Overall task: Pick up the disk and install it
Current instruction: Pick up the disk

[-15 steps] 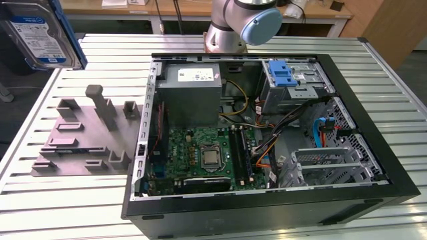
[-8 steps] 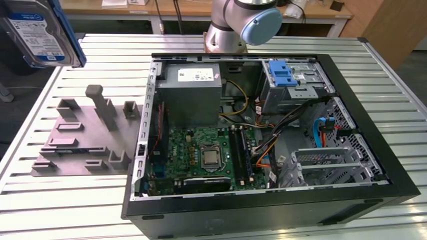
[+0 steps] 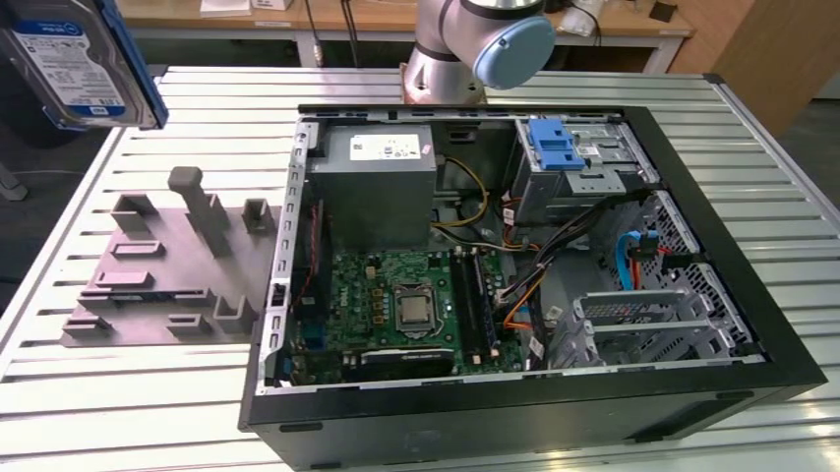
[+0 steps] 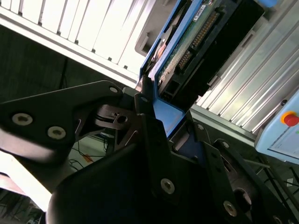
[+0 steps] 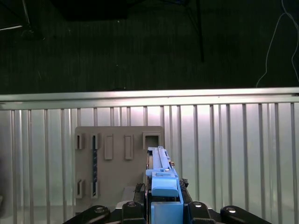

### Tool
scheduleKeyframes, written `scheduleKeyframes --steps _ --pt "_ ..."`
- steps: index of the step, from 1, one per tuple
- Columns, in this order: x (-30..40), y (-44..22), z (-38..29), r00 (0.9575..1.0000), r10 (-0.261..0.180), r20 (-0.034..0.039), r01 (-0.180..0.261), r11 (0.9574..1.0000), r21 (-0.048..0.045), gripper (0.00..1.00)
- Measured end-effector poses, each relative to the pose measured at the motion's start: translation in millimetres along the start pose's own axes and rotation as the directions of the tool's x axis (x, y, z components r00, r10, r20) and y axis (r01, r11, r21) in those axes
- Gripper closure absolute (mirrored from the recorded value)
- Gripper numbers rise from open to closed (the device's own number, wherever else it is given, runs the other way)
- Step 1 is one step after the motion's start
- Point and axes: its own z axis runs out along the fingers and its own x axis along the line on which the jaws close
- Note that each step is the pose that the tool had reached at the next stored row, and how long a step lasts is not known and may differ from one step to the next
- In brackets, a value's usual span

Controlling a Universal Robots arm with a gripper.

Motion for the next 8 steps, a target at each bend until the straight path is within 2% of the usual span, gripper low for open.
scheduleKeyframes --steps 8 --pt "-0.1 0.0 -3.6 1.0 0.0 0.0 0.0 1.0 0.0 0.63"
